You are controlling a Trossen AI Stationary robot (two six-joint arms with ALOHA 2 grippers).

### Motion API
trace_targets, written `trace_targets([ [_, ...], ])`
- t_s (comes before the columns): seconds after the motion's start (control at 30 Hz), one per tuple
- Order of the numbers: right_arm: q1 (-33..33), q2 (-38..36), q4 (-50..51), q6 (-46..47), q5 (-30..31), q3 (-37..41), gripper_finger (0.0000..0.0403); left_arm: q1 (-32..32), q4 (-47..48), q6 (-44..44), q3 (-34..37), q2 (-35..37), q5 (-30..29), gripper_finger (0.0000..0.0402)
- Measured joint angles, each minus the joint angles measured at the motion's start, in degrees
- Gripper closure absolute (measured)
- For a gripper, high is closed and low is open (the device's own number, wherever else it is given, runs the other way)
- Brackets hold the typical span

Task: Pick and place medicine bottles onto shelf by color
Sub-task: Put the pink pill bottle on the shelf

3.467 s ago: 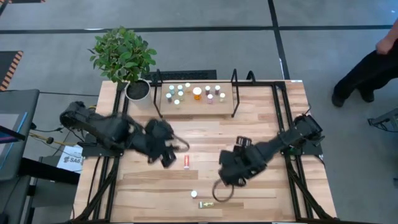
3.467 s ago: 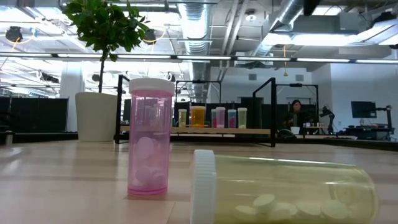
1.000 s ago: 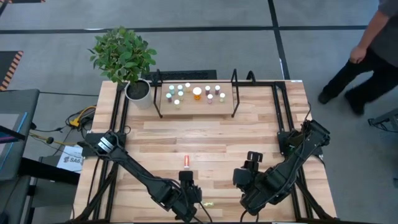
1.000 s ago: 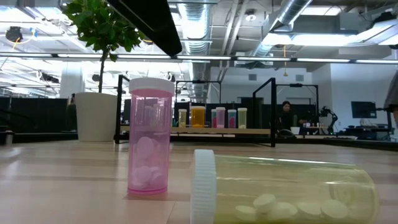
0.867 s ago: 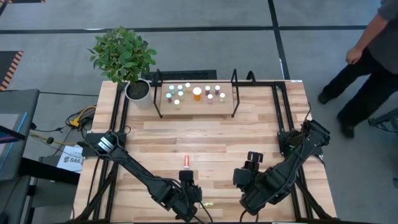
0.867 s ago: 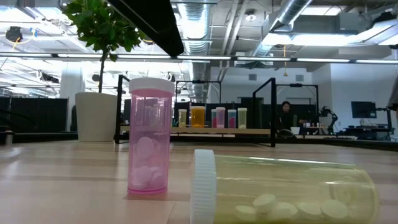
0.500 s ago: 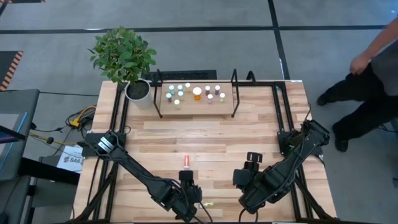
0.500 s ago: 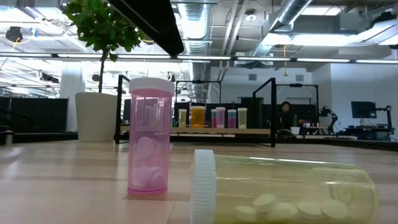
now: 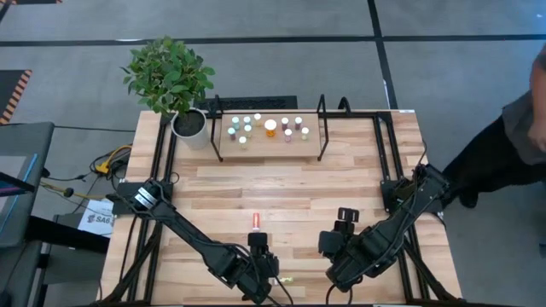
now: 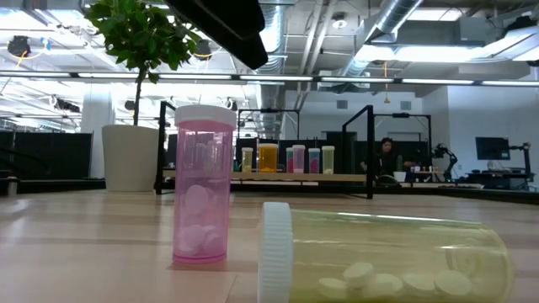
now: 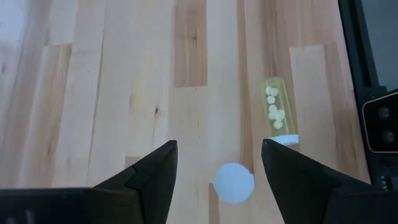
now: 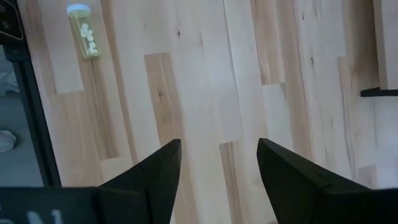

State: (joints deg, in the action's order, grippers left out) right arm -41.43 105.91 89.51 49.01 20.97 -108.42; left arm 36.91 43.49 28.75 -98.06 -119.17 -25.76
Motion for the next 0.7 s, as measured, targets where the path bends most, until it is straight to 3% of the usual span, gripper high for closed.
trace_targets([
  [0.33,0.11,-0.03,-1.64,0.07,0.04,0.0,0.0168,0.13,-2.74,-0.77,0.0,-1.85,3.1,0.018],
  [0.7,0.07,0.2,-1.87,0.0,0.23,0.07,0.0168,0.28,-1.76,0.2,-0.01,-2.73,2.36,0.018],
])
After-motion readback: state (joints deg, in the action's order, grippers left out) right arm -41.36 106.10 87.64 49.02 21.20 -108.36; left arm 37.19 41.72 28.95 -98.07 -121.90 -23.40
